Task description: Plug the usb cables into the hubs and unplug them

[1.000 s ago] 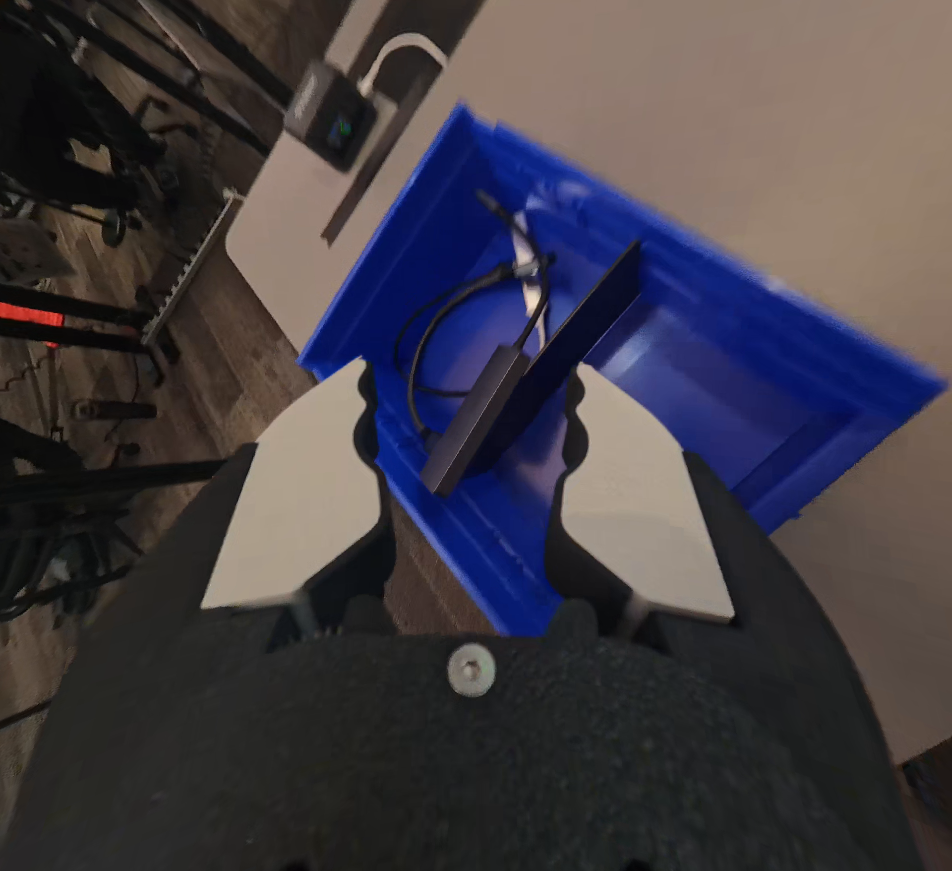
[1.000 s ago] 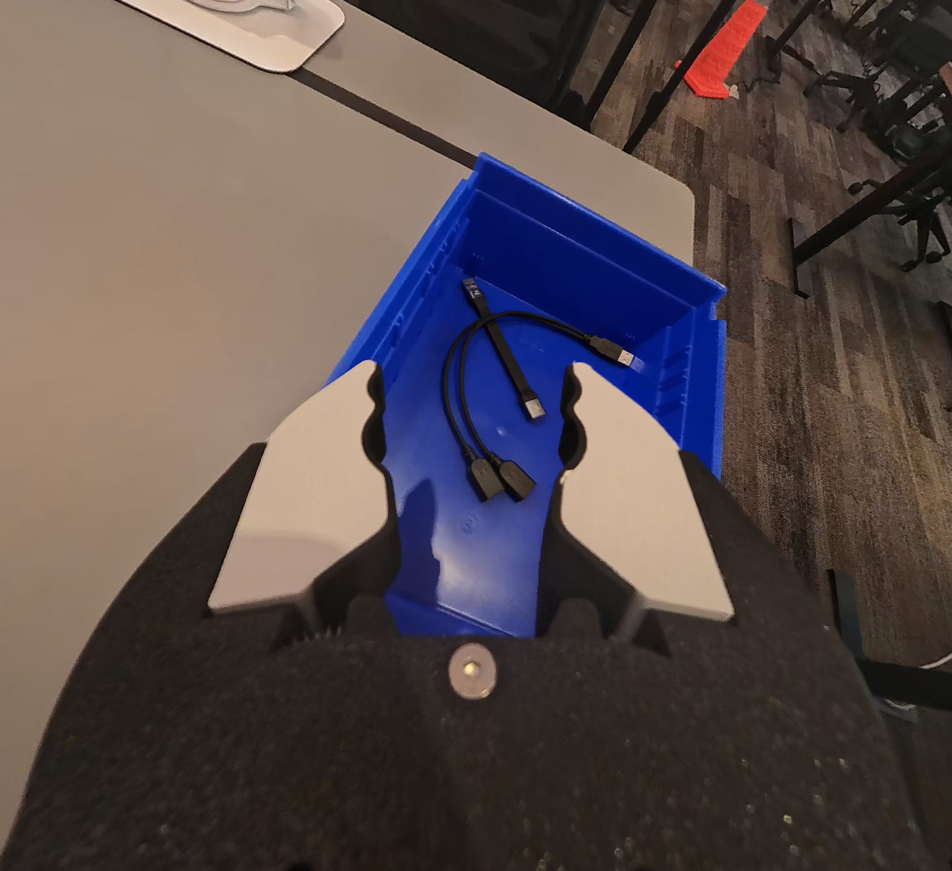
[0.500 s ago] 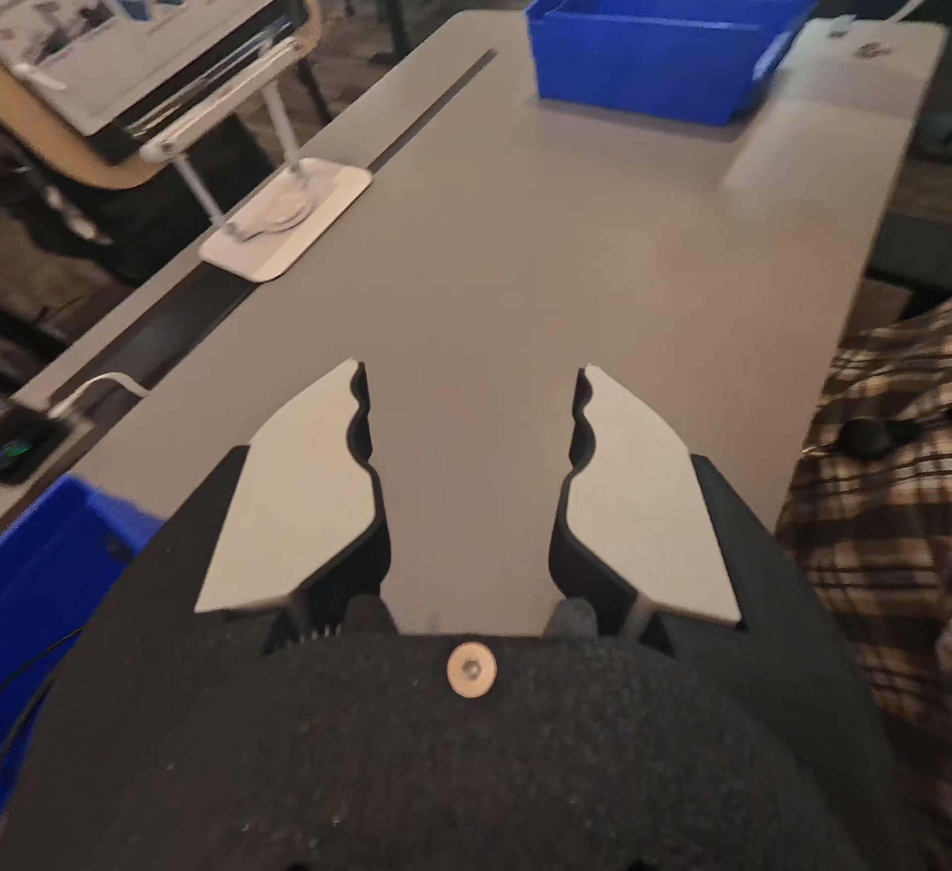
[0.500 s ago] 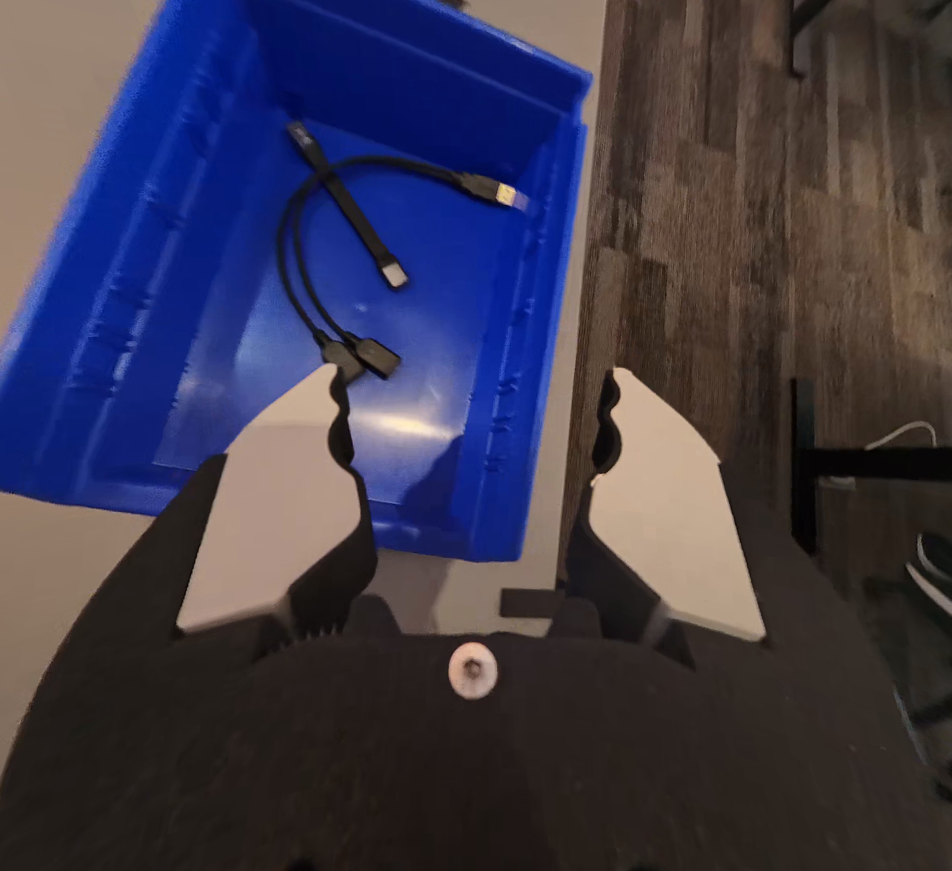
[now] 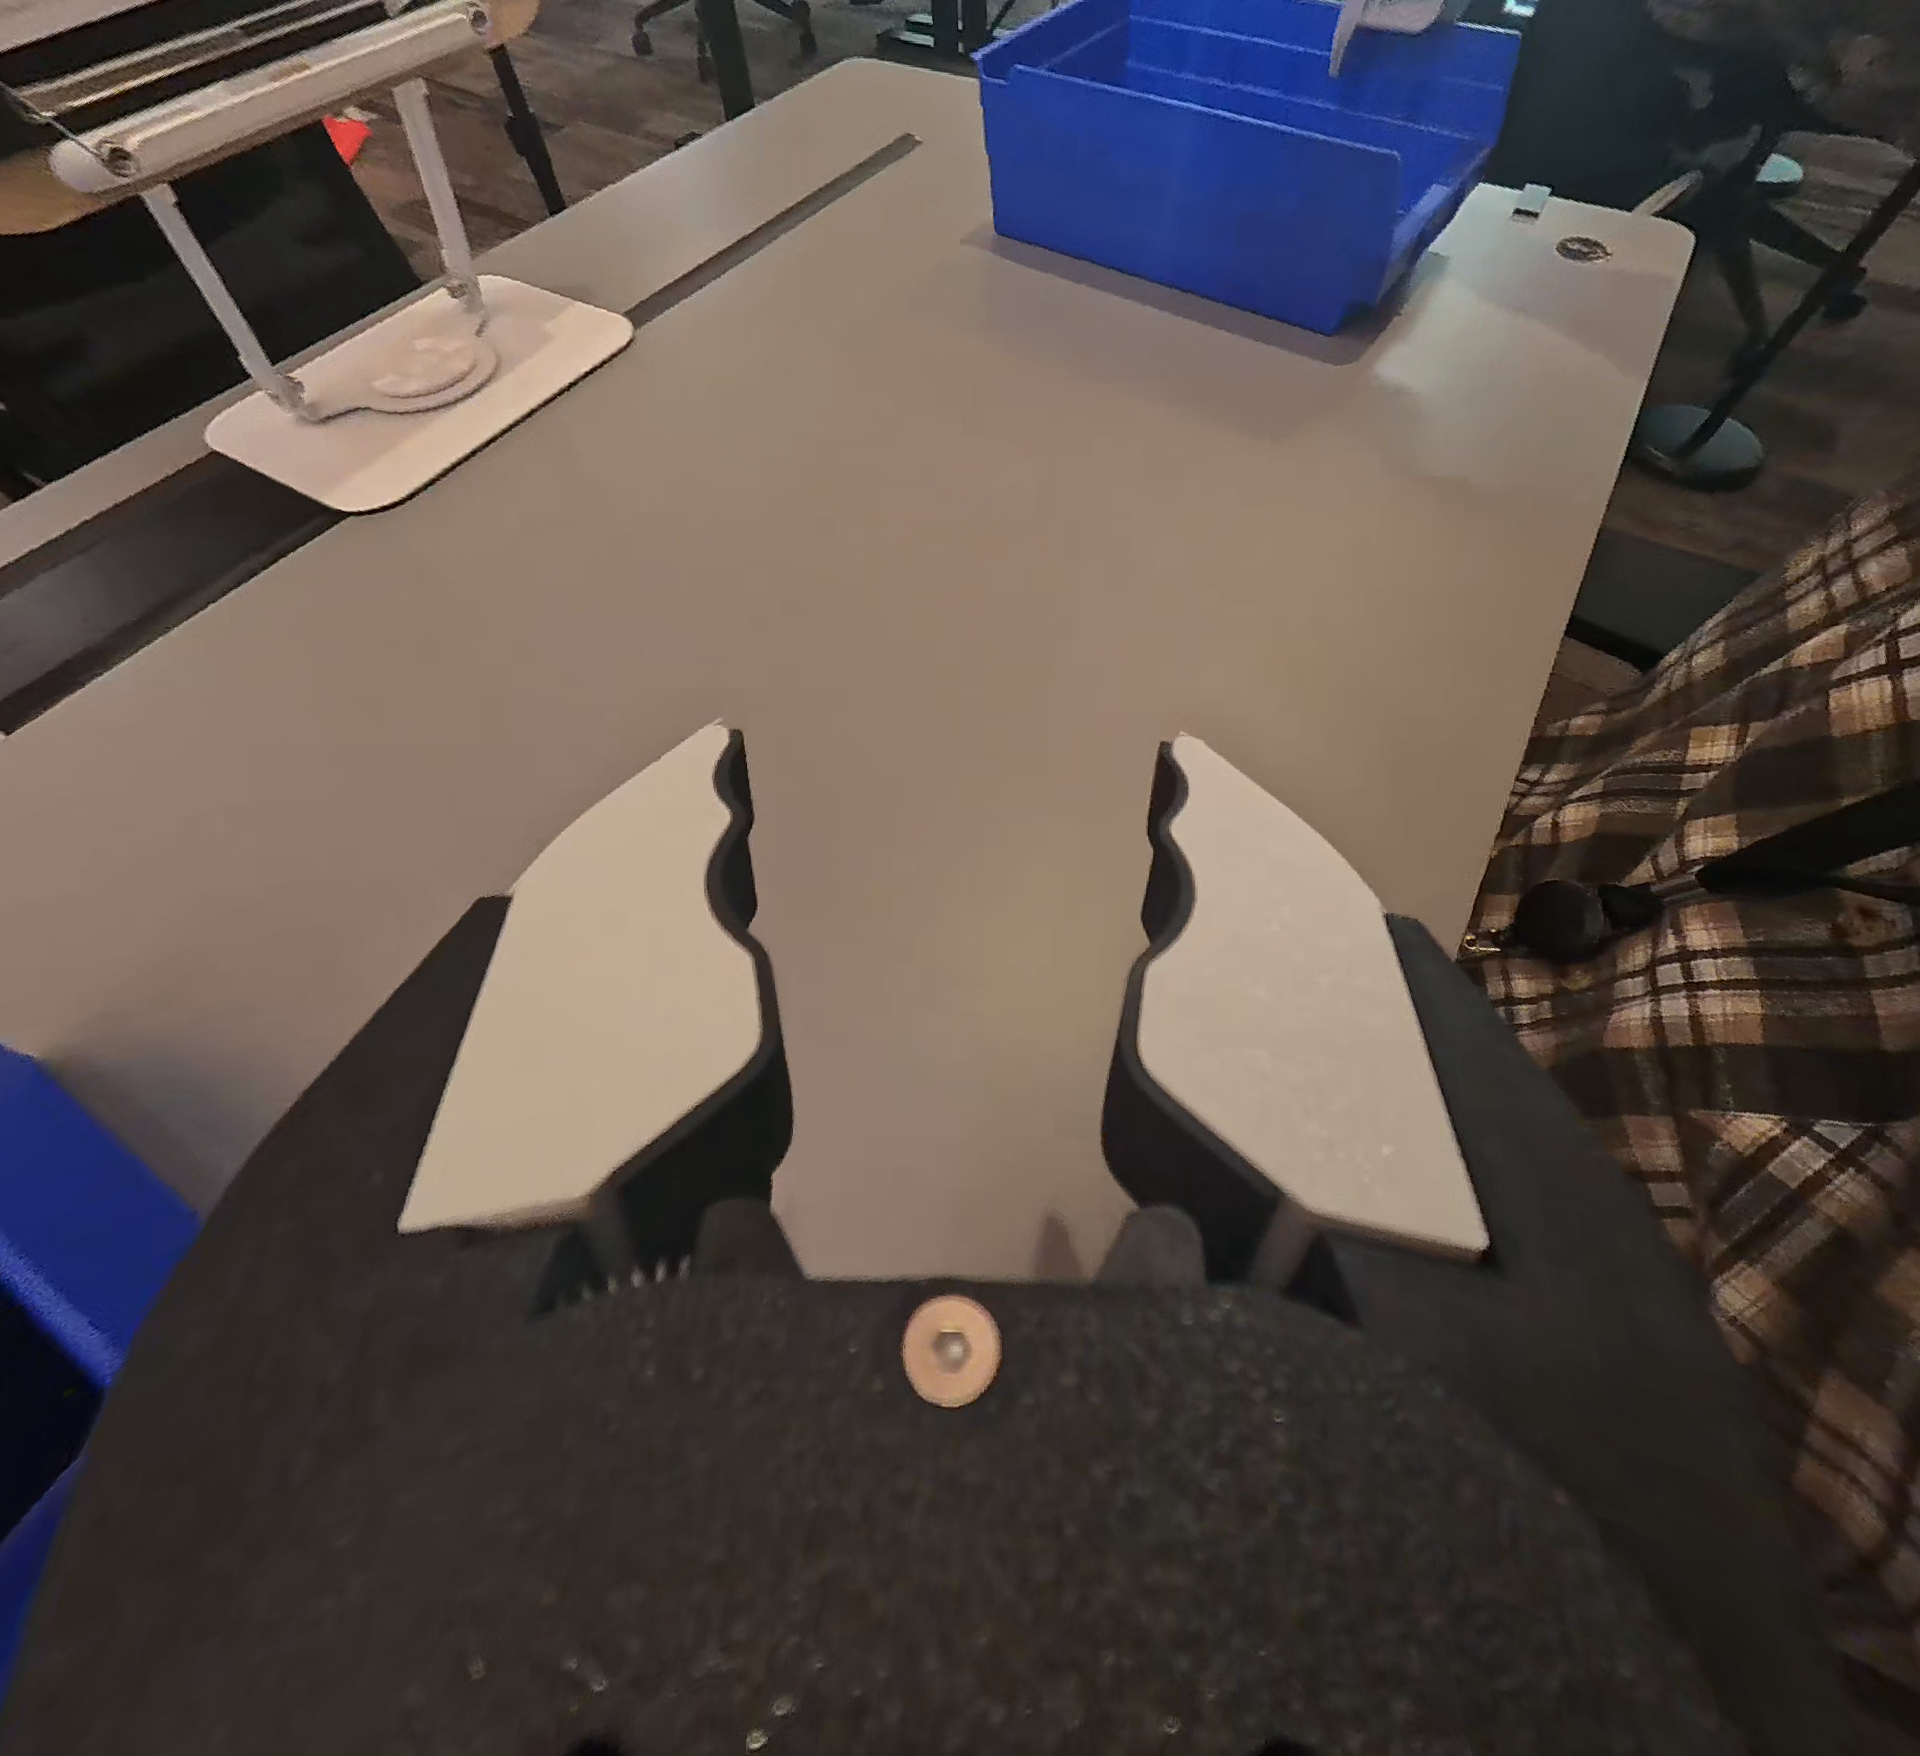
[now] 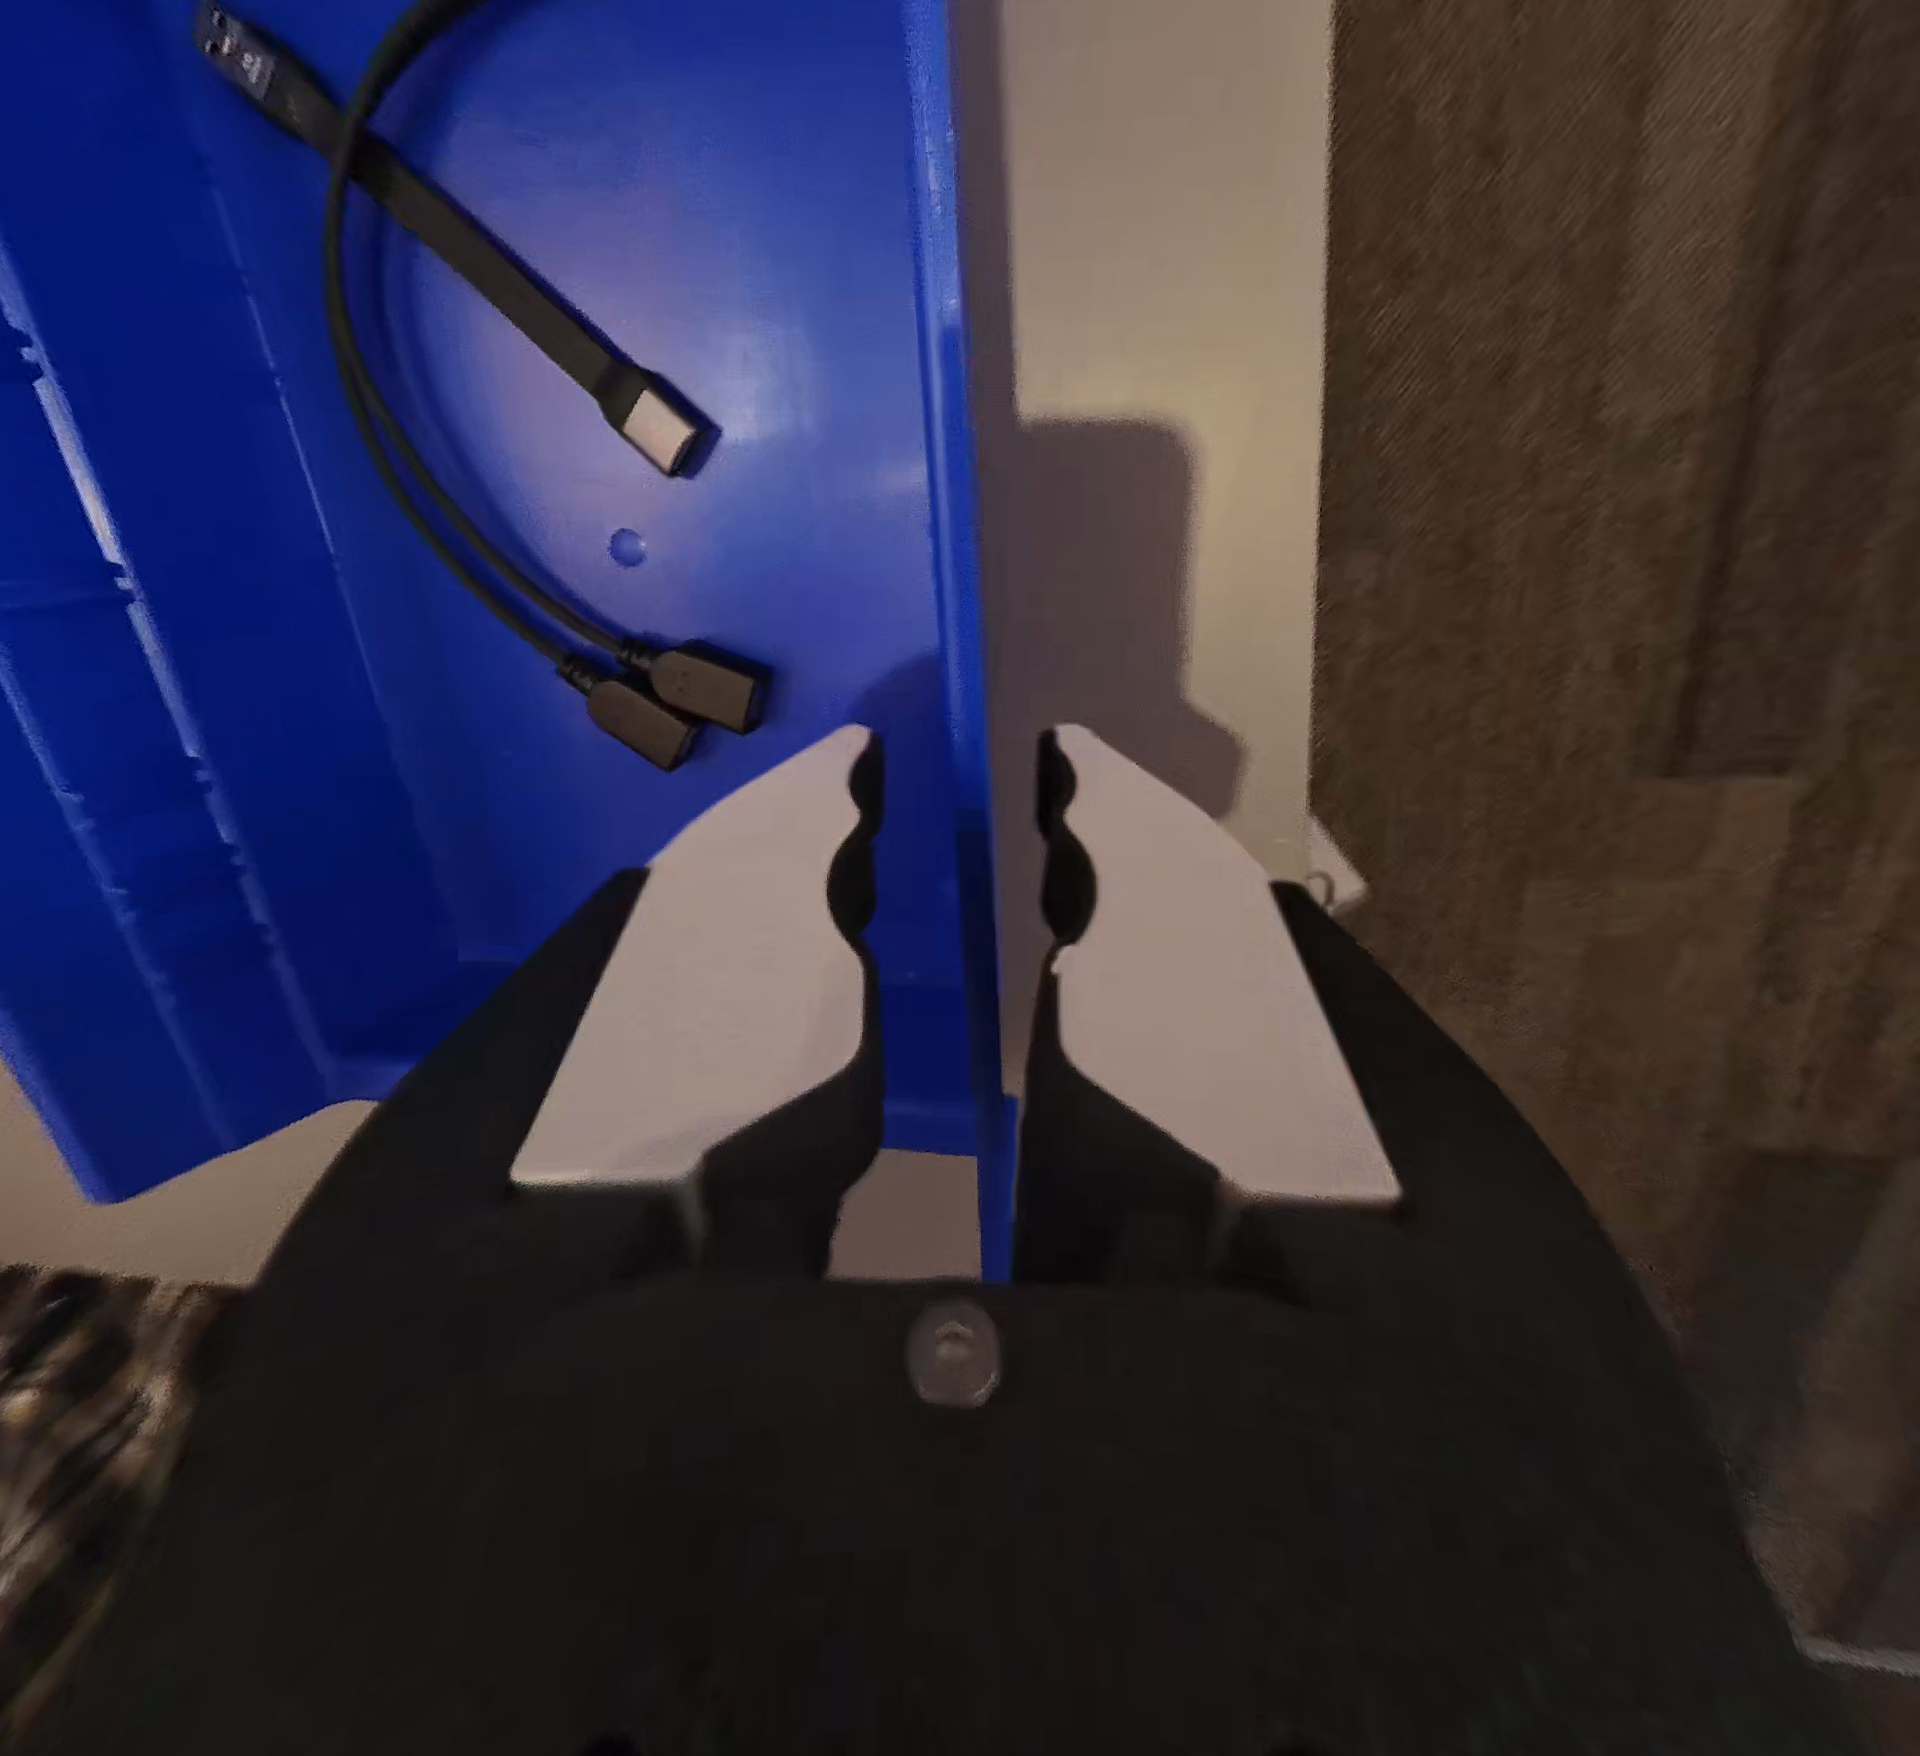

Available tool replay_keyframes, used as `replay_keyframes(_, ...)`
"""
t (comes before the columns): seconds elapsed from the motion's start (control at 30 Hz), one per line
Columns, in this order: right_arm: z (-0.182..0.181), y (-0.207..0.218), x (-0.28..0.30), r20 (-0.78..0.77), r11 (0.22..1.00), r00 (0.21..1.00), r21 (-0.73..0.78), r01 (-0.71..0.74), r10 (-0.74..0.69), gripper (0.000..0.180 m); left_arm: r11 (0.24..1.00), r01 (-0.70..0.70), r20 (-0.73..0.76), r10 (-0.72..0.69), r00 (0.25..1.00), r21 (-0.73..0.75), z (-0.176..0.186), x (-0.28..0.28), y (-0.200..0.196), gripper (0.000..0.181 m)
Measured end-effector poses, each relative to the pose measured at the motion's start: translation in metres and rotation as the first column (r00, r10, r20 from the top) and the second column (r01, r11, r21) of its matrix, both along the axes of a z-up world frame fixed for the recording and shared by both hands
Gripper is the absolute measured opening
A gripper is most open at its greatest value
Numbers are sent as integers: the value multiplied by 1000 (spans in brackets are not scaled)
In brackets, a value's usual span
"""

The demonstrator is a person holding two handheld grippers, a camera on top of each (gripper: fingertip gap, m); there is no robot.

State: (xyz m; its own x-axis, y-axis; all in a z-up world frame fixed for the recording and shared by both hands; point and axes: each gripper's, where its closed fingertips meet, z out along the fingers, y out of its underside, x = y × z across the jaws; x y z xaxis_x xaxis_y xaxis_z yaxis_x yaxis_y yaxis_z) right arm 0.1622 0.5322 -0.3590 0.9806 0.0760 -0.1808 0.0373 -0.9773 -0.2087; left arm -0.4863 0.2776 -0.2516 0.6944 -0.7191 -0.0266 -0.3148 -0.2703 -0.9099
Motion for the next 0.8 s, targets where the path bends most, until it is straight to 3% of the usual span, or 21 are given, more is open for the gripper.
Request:
replay_keyframes(0.03,-4,-1,-4,-27,999,1000,-35,7,-8,14,1000,-8,0,8,1000,2,1,-3,-1,73)
replay_keyframes(0.1,-10,-1,-1,5,997,1000,-76,12,-12,4,1000,-28,-2,28,1000,6,3,-10,-2,72)
replay_keyframes(0.4,-6,-7,-49,14,992,996,-98,-85,87,3,994,-100,46,99,994,38,13,-32,-9,69)
replay_keyframes(0.8,-4,-18,-180,-87,968,968,-68,-240,234,4,983,-177,6,176,984,52,24,-54,-29,68)
